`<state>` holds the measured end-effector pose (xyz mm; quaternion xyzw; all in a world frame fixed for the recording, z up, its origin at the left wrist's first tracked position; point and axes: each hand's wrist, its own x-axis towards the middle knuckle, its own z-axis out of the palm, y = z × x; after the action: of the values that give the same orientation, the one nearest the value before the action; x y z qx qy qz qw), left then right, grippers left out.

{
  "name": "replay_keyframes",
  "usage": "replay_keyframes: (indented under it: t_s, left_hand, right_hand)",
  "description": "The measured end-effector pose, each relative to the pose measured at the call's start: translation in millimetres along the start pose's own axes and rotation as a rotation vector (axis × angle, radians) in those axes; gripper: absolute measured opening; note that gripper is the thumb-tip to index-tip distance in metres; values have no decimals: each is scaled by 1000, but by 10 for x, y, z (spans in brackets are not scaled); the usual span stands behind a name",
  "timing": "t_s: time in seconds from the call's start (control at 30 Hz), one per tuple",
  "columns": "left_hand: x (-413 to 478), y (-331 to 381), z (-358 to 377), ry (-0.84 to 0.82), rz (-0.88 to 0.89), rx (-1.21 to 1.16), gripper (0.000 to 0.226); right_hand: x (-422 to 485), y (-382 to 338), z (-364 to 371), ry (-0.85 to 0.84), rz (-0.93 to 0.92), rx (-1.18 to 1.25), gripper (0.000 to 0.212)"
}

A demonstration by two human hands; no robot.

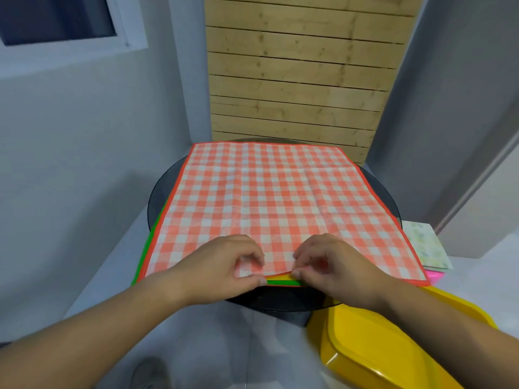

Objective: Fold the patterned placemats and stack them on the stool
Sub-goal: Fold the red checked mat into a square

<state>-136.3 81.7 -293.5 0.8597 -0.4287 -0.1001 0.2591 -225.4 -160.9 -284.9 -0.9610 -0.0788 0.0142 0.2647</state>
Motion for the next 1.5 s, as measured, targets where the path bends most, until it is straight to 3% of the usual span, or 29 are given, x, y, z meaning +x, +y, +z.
replay_keyframes:
  t_s: [0.57, 0.73, 0.87, 1.0, 1.17, 1.5]
  left_hand:
    - [-130, 101, -169, 42, -4, -155, 10]
    - [96, 124, -468, 113, -6, -74, 12]
    - [422, 98, -792, 163, 45, 155, 13]
    - [878, 81, -1092, 203, 49, 353, 12]
    - [1442, -58, -1274, 274, -105, 431, 16]
    - [2282, -851, -760, 222, -384, 180, 18]
  right_hand:
    - [-150, -204, -67, 133, 29, 15, 9]
    - [-12, -252, -295, 222, 42, -121, 13]
    - [229, -245, -611, 316, 45, -199, 8]
    - [644, -172, -889, 439, -21, -483, 12]
    - [1258, 66, -1061, 548, 79, -632, 19]
    - [2229, 913, -722, 286, 405, -157, 20]
